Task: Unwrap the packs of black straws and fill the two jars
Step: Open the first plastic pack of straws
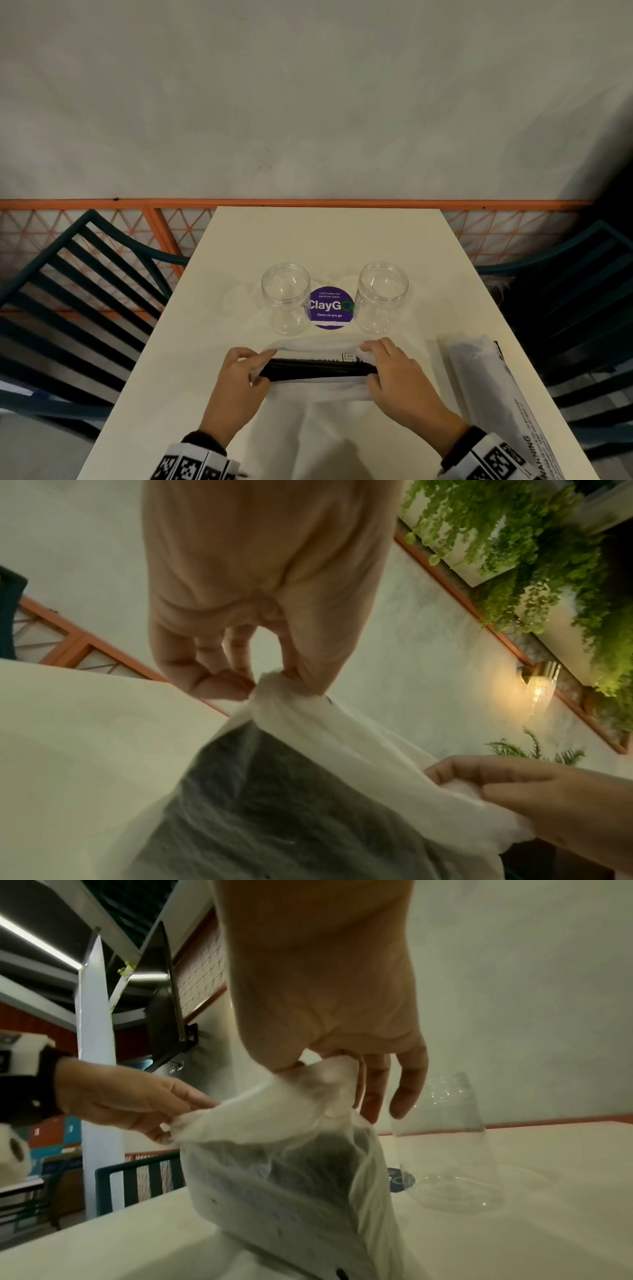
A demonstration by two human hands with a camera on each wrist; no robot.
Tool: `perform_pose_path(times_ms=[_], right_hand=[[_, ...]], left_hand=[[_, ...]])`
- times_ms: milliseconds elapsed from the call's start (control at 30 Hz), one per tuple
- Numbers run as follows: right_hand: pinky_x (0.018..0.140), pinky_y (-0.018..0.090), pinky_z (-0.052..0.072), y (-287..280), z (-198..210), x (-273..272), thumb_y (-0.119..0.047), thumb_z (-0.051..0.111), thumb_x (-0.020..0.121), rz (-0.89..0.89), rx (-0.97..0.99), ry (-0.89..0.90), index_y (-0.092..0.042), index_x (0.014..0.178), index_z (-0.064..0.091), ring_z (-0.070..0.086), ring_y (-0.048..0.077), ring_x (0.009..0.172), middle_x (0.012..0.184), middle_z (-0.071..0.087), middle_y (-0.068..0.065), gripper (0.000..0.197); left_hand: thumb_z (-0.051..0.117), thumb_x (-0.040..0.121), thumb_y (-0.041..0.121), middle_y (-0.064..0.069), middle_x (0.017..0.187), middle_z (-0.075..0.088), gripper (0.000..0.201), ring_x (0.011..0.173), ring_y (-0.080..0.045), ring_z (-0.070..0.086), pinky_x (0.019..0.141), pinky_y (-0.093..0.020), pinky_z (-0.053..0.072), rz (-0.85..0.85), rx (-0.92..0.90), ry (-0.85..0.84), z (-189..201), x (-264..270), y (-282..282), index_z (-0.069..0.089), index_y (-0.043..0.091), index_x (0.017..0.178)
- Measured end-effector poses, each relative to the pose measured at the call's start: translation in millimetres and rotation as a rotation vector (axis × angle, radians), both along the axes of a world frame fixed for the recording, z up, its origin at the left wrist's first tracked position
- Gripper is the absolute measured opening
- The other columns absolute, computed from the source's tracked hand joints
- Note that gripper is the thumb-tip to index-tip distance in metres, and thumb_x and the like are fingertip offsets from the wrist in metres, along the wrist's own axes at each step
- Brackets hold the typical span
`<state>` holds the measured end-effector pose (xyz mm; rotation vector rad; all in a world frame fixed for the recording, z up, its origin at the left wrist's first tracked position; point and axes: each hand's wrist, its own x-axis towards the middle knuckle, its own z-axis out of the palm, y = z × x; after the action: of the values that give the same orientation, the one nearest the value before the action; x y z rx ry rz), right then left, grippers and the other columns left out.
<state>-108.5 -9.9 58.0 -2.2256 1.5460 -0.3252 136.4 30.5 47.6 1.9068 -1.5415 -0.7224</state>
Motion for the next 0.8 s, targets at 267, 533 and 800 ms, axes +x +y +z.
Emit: perform_pose_path(times_ms=[267,533,800], right_hand=[[0.082,0.025,0.046,-11.9,-1.1,5.5,-0.029,0.055,0.087,-0.121,0.075,-0.058,-0.017,0.094,0.071,0.055,0.017,0.095,0.103,0.051,0.000,0.021],[0.093,0.027,0.040,-13.3,0.4,9.0,-0.009,0.049,0.085,-0.090,0.218,0.002,-0.018,0.125,0.044,0.043,0.023,0.113,0.115,0.038,0.002,0.041],[0.079,0.041,0.051,-8.7,-6.0,-5.1,-0.012,0.035,0.085,-0.192,-0.055,-0.041,-0.009,0.071,0.063,0.057,0.023,0.072,0.077,0.054,0.001,0.031]], left_hand=[[0.056,0.080,-0.004,0.009,0.084,0.052,0.031,0.070,-0.003,0.055,0.067,0.002,0.035,0.104,-0.126,0.010,3.7,-11.4,-2.4,0.068,0.008,0.105],[0.055,0.079,-0.006,-0.005,0.107,0.043,0.050,0.076,-0.012,0.048,0.069,-0.008,0.036,0.086,-0.068,0.057,9.5,-9.6,1.0,0.058,0.022,0.121],[0.042,0.086,-0.009,-0.010,0.105,0.051,0.039,0.077,0.012,0.053,0.063,0.000,0.039,0.040,-0.060,0.198,18.5,-9.6,-0.8,0.064,0.011,0.112]])
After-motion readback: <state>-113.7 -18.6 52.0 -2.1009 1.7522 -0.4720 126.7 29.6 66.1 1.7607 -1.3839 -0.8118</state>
